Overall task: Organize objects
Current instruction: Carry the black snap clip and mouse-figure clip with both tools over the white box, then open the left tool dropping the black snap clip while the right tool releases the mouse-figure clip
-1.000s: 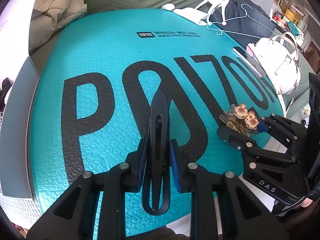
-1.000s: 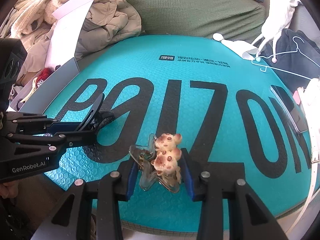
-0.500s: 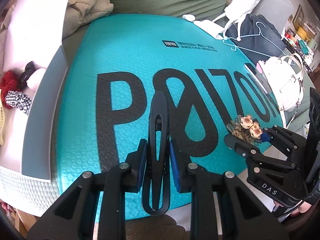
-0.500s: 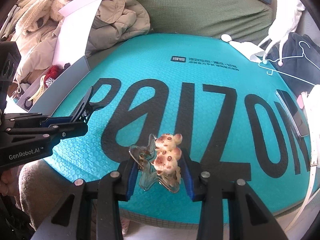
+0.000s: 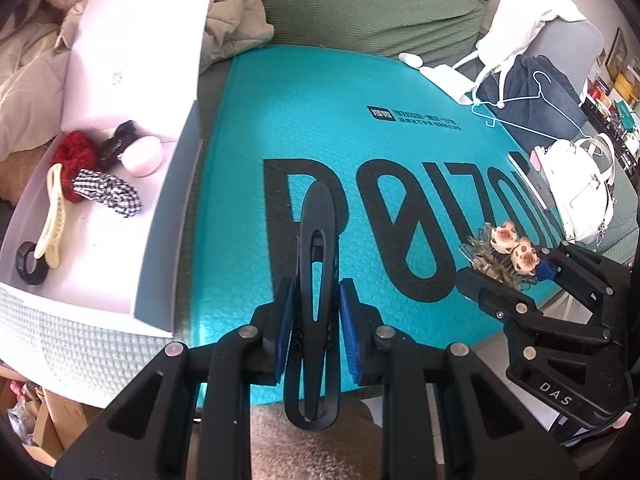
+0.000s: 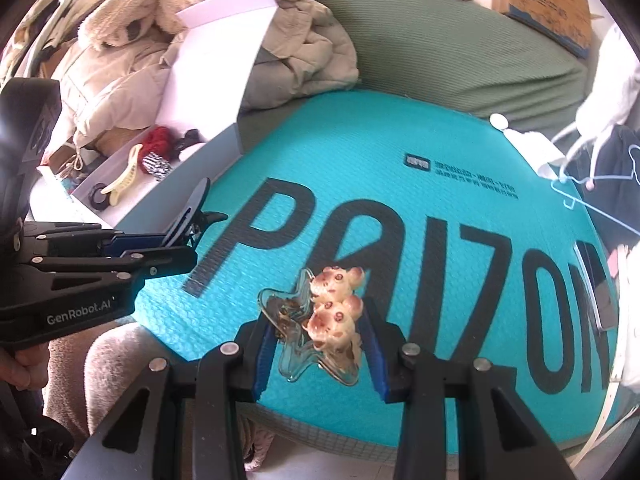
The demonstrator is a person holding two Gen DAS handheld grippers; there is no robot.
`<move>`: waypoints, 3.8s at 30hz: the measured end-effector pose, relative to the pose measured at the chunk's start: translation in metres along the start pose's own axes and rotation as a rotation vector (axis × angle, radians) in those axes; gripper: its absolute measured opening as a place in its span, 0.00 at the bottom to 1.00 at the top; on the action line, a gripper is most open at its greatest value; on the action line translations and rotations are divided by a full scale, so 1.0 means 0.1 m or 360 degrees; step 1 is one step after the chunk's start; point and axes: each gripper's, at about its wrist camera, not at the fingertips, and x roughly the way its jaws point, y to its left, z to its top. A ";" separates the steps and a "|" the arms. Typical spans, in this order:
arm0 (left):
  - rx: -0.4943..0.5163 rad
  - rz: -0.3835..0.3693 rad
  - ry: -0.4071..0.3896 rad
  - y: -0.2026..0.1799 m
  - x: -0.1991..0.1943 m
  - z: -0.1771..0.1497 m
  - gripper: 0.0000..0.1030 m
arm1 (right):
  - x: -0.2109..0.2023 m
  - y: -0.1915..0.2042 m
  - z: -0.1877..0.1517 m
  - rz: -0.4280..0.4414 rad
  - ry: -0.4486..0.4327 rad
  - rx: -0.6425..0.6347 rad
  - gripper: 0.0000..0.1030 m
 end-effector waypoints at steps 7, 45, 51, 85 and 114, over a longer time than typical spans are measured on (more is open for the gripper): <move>-0.0023 0.0089 -0.0019 0.16 -0.30 -0.04 0.21 | -0.09 0.35 0.17 0.0094 -0.0018 -0.0141 0.38; -0.0394 0.0423 -0.0130 1.40 -1.43 -0.71 0.21 | -0.24 1.76 0.48 0.0462 -0.0114 -0.0611 0.38; -0.0400 0.0411 -0.0107 1.53 -1.31 -0.60 0.21 | -0.12 1.80 0.59 0.0462 -0.0107 -0.0622 0.38; -0.0274 0.0363 -0.0041 2.22 -0.36 0.29 0.21 | 0.94 1.91 1.39 0.0439 -0.0092 -0.0607 0.38; -0.0205 0.0328 0.0161 2.52 0.35 0.41 0.21 | 1.59 1.96 1.40 0.0434 0.0085 -0.0619 0.38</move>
